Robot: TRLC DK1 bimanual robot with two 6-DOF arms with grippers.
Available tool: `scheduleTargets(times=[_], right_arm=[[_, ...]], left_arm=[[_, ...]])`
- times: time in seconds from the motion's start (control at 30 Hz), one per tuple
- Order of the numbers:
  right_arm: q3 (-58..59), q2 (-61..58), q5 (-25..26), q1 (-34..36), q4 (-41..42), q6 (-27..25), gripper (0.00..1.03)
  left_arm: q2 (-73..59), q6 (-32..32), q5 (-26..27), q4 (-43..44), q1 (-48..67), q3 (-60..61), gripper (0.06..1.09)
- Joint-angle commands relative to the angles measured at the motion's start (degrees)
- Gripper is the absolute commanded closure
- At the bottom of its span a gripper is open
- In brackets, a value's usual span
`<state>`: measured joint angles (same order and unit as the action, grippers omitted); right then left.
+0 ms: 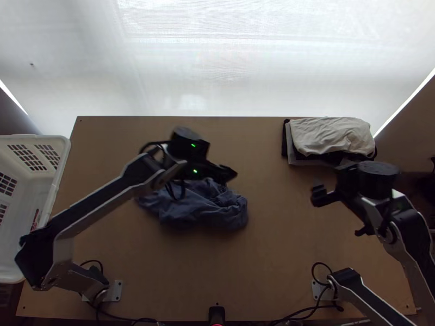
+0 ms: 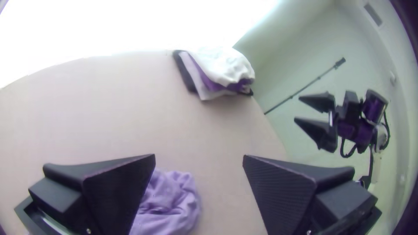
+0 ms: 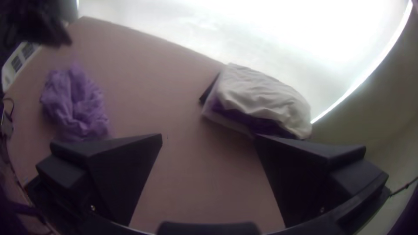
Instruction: Fold the t-shirt
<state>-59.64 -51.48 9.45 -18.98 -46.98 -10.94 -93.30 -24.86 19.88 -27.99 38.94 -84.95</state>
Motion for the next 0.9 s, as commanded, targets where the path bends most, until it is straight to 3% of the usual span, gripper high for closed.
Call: scheduleTargets(times=[0.0, 0.13, 0.3, 0.43, 0.87], right_arm=[[-5.9, -14.5, -2.4, -15.2, -4.7, -2.6, 0.05], [-18.7, -28.2, -9.5, -23.9, -10.2, -0.7, 0.07], [-33.3, -42.6, -27.1, -30.1, -17.0, 3.9, 0.07], [-36.9, -48.8, -28.8, -33.1, -16.9, 3.6, 0.07], [-41.2, -63.9, -42.4, -31.8, -16.9, 2.9, 0.07]], left_arm=[[6.4, 3.5, -0.2, -5.9, -16.5, 1.5, 0.1], [9.4, 2.3, -0.2, -6.6, -24.4, 5.2, 0.1], [13.1, 2.3, -0.5, -6.0, -29.4, 8.4, 0.1], [14.2, 2.8, -1.4, -5.5, -31.4, 10.3, 0.1], [16.0, 2.5, -2.4, -0.7, -33.8, 16.0, 0.1]])
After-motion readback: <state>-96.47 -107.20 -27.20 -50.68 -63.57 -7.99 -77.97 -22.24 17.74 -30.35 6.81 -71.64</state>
